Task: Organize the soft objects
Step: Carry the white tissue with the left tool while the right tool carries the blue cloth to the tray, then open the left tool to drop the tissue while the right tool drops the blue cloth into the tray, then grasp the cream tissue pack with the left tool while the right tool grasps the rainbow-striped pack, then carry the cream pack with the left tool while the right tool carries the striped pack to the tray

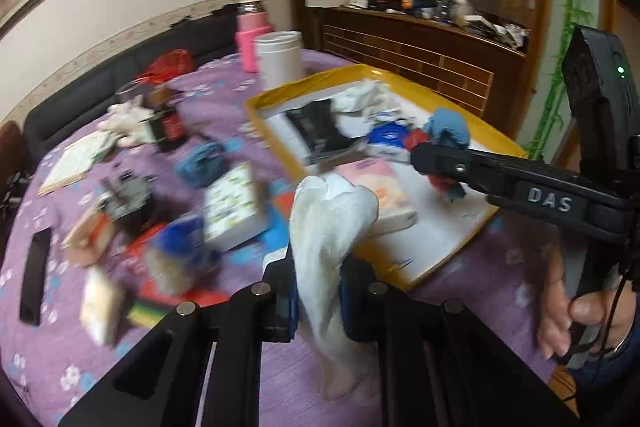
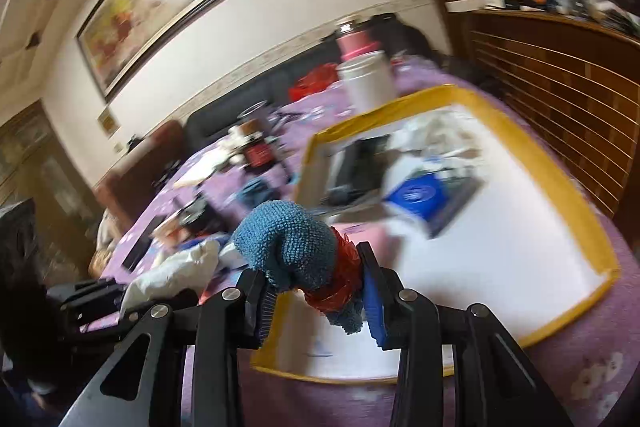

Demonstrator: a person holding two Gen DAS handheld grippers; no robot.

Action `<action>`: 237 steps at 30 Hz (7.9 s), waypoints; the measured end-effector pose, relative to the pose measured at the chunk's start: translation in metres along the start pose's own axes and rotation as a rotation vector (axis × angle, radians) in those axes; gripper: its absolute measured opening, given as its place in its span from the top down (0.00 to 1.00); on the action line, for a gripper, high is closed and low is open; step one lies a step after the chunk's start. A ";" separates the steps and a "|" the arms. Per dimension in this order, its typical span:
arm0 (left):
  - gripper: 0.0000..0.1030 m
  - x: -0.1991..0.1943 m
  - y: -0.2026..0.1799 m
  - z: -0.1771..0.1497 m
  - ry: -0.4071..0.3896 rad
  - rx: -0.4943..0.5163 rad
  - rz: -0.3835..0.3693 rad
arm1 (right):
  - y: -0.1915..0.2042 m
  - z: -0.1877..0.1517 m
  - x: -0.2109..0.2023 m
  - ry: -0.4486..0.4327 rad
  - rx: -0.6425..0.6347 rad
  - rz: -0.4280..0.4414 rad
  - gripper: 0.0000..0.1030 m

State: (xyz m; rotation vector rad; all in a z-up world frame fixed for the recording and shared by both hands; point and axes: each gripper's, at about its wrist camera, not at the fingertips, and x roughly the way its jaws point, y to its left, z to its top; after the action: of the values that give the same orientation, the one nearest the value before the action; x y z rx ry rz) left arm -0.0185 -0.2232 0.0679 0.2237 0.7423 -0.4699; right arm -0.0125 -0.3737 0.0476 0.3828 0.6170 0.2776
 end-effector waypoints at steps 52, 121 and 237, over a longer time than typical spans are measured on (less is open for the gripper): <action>0.40 0.030 -0.054 0.025 -0.099 0.000 -0.170 | -0.069 0.010 -0.023 -0.148 0.194 -0.160 0.24; 0.19 0.005 0.218 -0.062 0.173 -0.263 0.072 | 0.140 -0.020 0.168 0.502 -0.335 0.322 0.55; 0.57 0.005 0.114 0.011 -0.041 -0.151 0.154 | 0.061 0.070 0.074 0.004 -0.049 0.200 0.58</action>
State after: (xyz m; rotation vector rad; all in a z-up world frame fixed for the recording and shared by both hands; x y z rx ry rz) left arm 0.0468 -0.1292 0.0758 0.1281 0.7109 -0.2699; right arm 0.0799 -0.3108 0.0889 0.3978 0.5754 0.4842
